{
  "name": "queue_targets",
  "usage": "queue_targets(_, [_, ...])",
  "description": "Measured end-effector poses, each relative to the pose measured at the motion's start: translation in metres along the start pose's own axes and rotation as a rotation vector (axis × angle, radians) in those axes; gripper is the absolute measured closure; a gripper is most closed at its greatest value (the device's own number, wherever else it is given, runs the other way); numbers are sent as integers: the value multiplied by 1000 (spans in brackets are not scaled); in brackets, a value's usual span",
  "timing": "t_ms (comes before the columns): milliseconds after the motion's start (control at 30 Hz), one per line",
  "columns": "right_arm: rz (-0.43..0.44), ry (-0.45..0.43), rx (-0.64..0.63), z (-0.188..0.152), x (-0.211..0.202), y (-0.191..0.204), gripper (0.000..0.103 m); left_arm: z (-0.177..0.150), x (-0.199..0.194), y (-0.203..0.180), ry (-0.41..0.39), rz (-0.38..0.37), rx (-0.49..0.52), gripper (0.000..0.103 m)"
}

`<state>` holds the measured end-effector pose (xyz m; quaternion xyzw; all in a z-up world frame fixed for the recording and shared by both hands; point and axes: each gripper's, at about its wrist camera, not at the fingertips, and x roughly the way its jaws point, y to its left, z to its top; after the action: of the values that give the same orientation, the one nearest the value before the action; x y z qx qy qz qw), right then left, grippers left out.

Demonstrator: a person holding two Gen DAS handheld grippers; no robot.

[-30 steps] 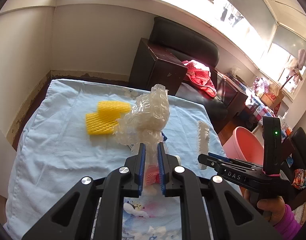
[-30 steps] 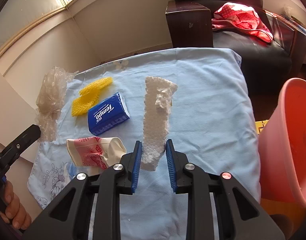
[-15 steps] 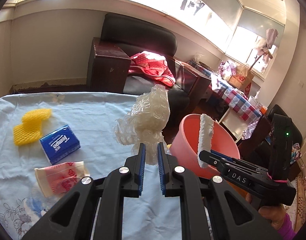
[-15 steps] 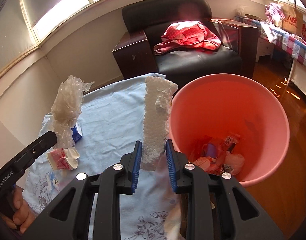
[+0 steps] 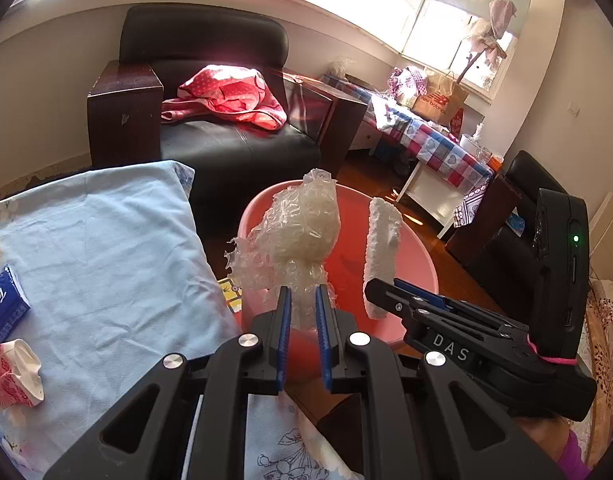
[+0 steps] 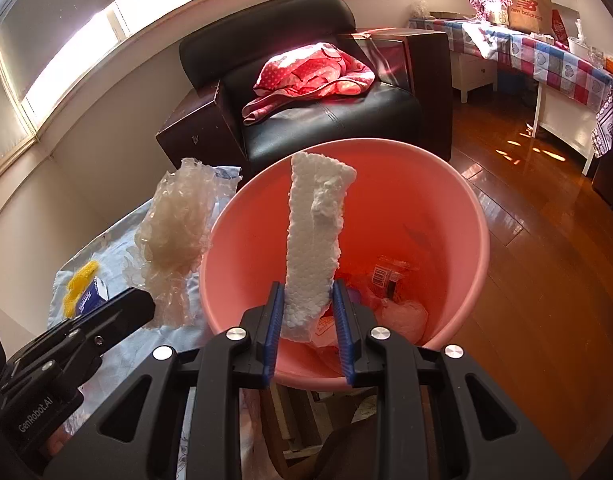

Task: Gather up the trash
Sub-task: 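Carry the plastic wrap and foam strip over the bucket and open both tools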

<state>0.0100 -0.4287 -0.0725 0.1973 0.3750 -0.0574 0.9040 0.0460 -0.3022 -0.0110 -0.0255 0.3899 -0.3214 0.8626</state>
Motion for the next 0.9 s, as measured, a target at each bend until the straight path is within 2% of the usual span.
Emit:
queue_targets(267, [-16, 10, 14, -1, 5, -12, 77, -4, 22, -4, 49, -1, 5, 91])
queue_targets(400, [-12, 19, 30, 0, 7, -17, 76, -4, 22, -3, 47, 2, 3, 90])
queue_targets(567, [-12, 20, 52, -1, 8, -21, 76, -4, 22, 0, 32, 14, 1, 75])
queue_targets(900, [-29, 26, 52, -3, 7, -19, 74, -5, 2, 11, -1, 11, -17, 74])
